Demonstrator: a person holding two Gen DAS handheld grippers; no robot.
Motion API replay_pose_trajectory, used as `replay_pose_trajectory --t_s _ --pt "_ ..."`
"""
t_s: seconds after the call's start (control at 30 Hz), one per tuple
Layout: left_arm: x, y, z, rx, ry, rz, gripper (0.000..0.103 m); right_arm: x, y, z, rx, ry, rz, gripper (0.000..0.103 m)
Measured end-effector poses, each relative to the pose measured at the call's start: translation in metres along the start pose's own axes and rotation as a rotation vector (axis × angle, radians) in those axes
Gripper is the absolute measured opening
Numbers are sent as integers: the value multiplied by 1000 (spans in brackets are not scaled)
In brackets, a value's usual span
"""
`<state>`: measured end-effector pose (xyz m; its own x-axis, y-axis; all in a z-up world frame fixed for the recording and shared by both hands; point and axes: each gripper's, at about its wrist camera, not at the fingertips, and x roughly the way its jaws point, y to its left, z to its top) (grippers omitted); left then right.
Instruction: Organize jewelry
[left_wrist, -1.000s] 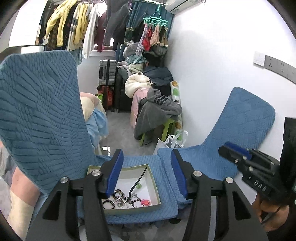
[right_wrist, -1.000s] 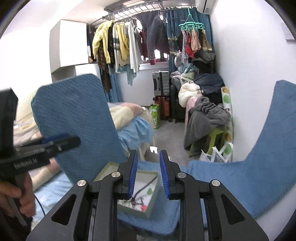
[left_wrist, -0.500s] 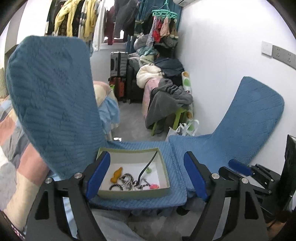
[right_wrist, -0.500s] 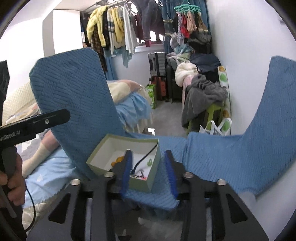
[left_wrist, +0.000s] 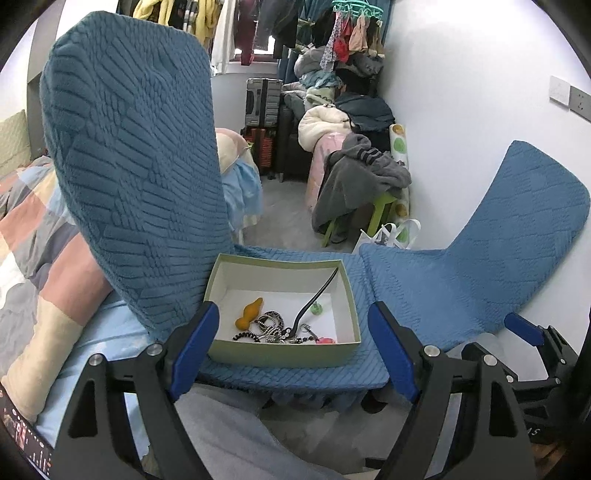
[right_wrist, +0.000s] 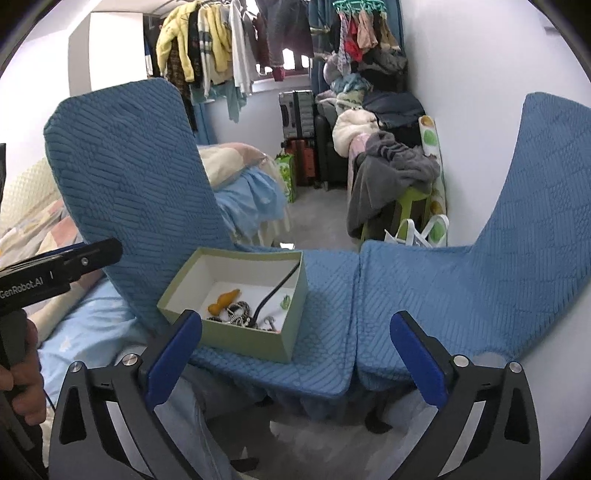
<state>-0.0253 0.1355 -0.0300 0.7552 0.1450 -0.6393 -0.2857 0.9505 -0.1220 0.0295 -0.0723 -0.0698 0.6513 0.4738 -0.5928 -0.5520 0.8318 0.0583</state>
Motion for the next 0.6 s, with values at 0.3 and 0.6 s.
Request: replay_pose_trajectory --t_s 0.3,0.6 --pt "3 -1 -3 -6 11 18 83 -1 -4 -2 3 3 7 102" --pt "6 -4 -7 -3 29 32 83 -4 -10 1 11 -6 4 102"
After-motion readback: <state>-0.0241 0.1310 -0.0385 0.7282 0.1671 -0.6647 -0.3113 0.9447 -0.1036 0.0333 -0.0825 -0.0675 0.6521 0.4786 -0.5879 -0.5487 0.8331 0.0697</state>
